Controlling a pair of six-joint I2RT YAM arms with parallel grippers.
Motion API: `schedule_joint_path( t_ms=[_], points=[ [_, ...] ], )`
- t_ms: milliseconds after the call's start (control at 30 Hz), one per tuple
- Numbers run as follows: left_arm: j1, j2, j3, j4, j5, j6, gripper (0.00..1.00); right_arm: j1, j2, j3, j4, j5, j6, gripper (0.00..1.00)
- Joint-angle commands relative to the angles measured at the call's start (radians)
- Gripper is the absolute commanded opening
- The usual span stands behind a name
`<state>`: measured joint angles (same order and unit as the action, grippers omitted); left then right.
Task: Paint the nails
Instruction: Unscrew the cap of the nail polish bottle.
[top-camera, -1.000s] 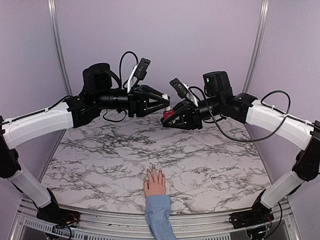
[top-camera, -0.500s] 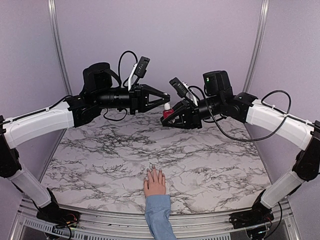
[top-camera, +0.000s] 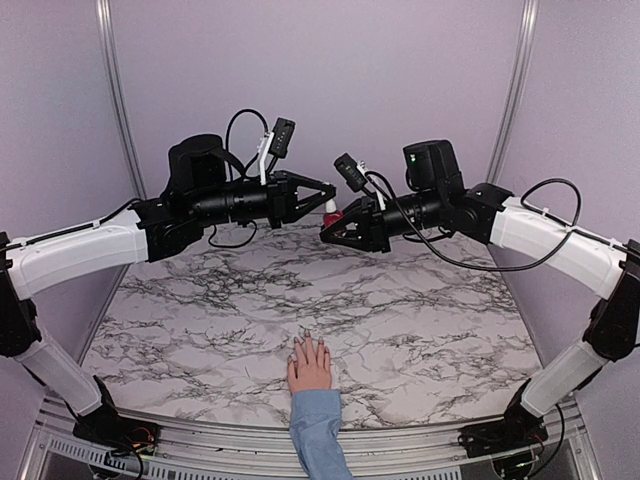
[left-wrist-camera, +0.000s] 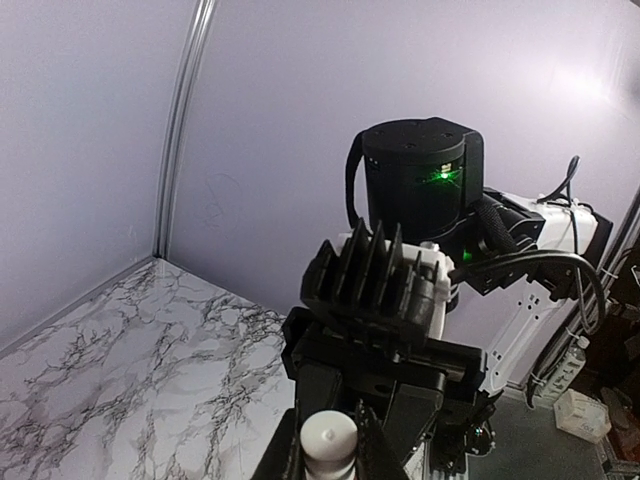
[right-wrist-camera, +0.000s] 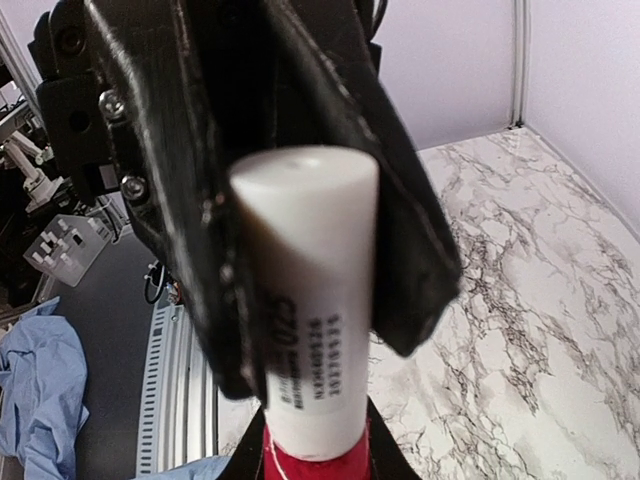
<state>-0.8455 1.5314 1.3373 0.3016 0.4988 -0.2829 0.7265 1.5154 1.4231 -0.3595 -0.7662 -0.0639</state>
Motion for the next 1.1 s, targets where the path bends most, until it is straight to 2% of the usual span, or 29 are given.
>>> schedule_joint_path(
  t_ms=[0, 167, 467, 733, 900, 1067],
  points=[
    [-0.010, -0.023, -0.005, -0.014, -0.119, 0.025, 0.00, -0.001, 0.014, 0.050, 0.041, 0.136, 0.031, 0.00],
    [-0.018, -0.005, 0.011, -0.048, -0.272, 0.018, 0.00, -0.001, 0.022, 0.049, 0.053, 0.225, 0.035, 0.00],
    [-0.060, 0.036, 0.029, -0.079, -0.466, 0.005, 0.00, -0.001, 0.051, 0.025, 0.107, 0.343, 0.057, 0.00],
    [-0.113, 0.087, 0.097, -0.188, -0.711, -0.016, 0.00, 0.023, 0.078, 0.047, 0.108, 0.473, 0.050, 0.00],
    [-0.133, 0.100, 0.107, -0.207, -0.797, -0.069, 0.00, 0.030, 0.086, 0.059, 0.107, 0.524, 0.057, 0.00],
    [-0.132, 0.085, 0.121, -0.224, -0.811, -0.066, 0.00, 0.028, 0.078, 0.043, 0.106, 0.519, 0.058, 0.00]
  ],
)
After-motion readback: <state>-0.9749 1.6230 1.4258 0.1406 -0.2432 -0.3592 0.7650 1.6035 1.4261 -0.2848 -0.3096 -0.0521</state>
